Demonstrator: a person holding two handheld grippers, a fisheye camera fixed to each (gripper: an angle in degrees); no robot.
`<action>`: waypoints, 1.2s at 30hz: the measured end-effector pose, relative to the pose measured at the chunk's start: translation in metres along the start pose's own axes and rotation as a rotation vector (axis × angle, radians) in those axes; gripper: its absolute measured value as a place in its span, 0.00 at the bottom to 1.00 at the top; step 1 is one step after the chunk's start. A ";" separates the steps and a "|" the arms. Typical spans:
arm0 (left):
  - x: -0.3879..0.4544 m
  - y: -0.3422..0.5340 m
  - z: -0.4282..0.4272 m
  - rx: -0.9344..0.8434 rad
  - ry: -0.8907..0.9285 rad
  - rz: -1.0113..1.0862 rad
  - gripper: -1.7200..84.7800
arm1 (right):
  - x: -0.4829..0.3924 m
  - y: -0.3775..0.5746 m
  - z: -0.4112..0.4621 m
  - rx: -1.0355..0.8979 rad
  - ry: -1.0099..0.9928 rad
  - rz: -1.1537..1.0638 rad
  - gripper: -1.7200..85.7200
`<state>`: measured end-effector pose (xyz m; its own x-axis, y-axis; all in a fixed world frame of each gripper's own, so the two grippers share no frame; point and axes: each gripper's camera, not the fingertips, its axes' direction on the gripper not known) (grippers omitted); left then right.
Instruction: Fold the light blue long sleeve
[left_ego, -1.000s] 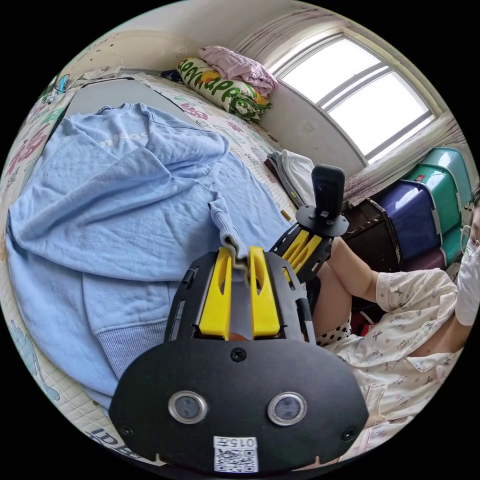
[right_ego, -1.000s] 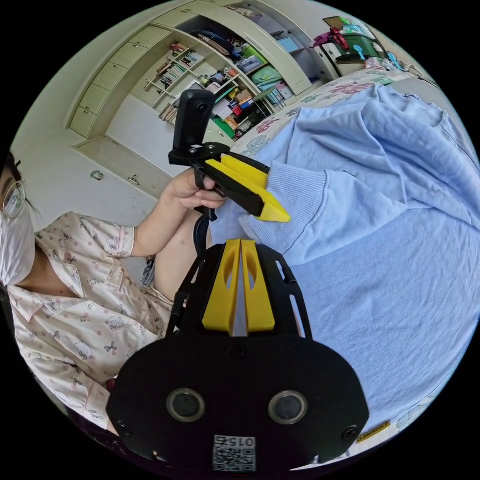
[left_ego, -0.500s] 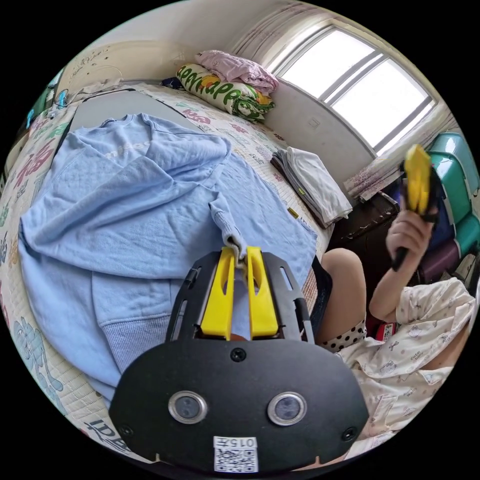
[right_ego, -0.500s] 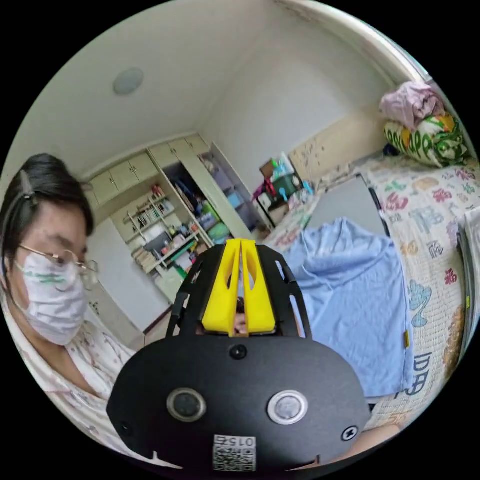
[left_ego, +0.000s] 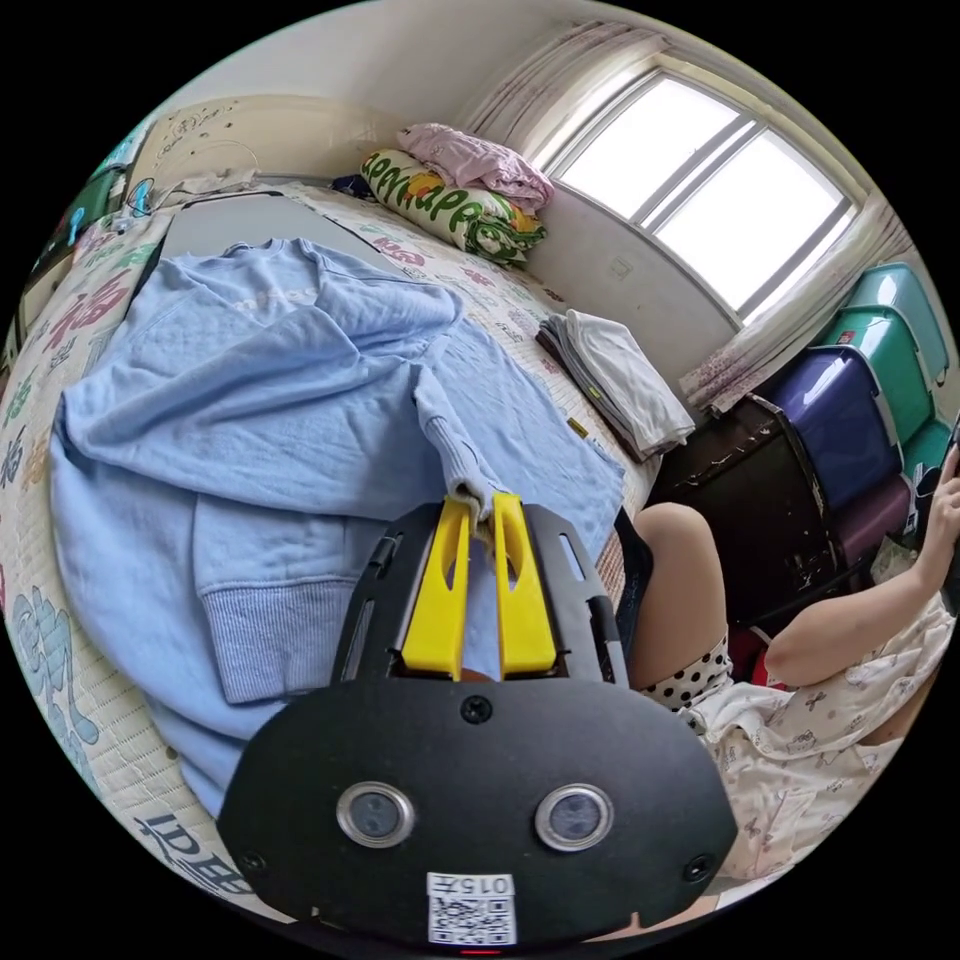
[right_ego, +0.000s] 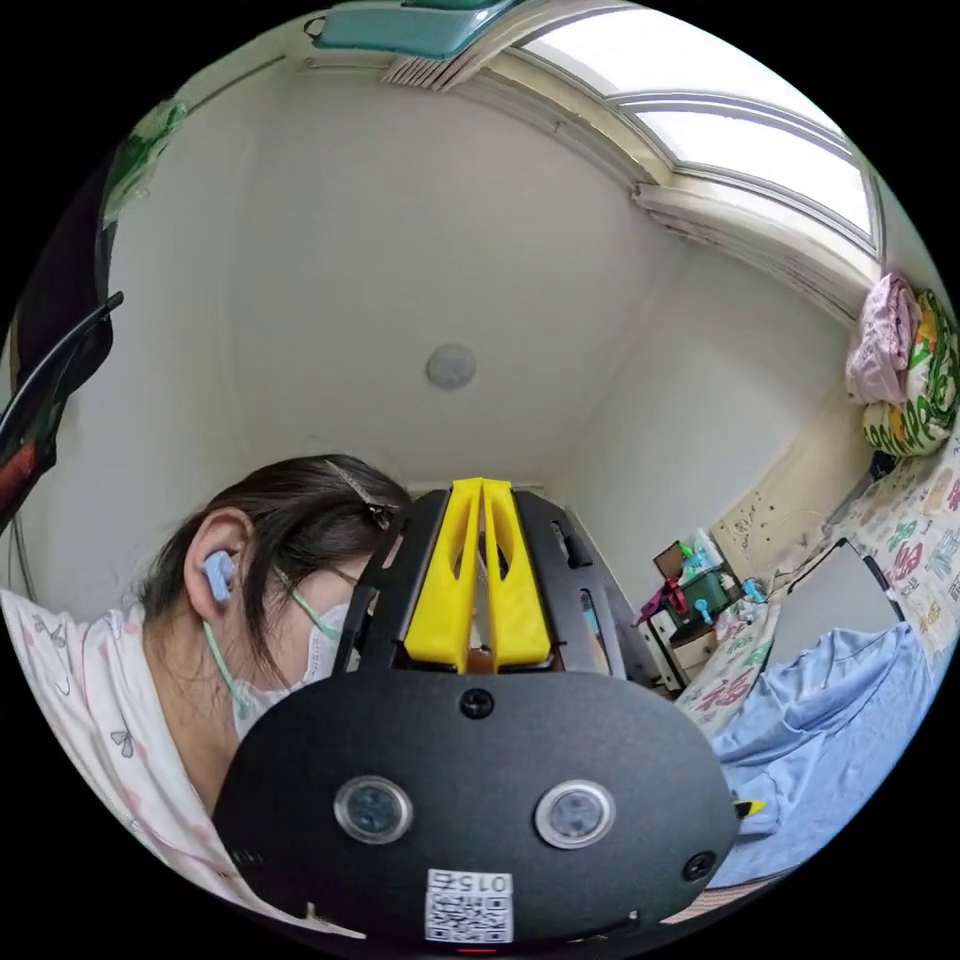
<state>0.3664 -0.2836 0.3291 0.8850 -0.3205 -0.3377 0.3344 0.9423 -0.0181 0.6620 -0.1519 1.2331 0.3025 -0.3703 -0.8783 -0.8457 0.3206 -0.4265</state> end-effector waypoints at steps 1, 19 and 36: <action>0.000 0.006 -0.005 0.004 -0.001 0.002 0.06 | 0.009 0.008 -0.009 0.008 -0.071 0.042 0.01; -0.063 0.300 -0.326 0.706 -0.460 -0.277 0.02 | 0.312 0.305 -0.025 -1.140 0.401 0.113 0.02; -0.146 0.286 -0.252 0.422 -0.208 -0.240 0.02 | 0.452 0.626 0.000 -1.786 0.653 -0.692 0.12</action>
<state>0.2517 0.0571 0.1363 0.7989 -0.5751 -0.1761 0.5988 0.7330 0.3226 0.2690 -0.1186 0.5687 0.8760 -0.3568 -0.3244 -0.2055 -0.8848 0.4182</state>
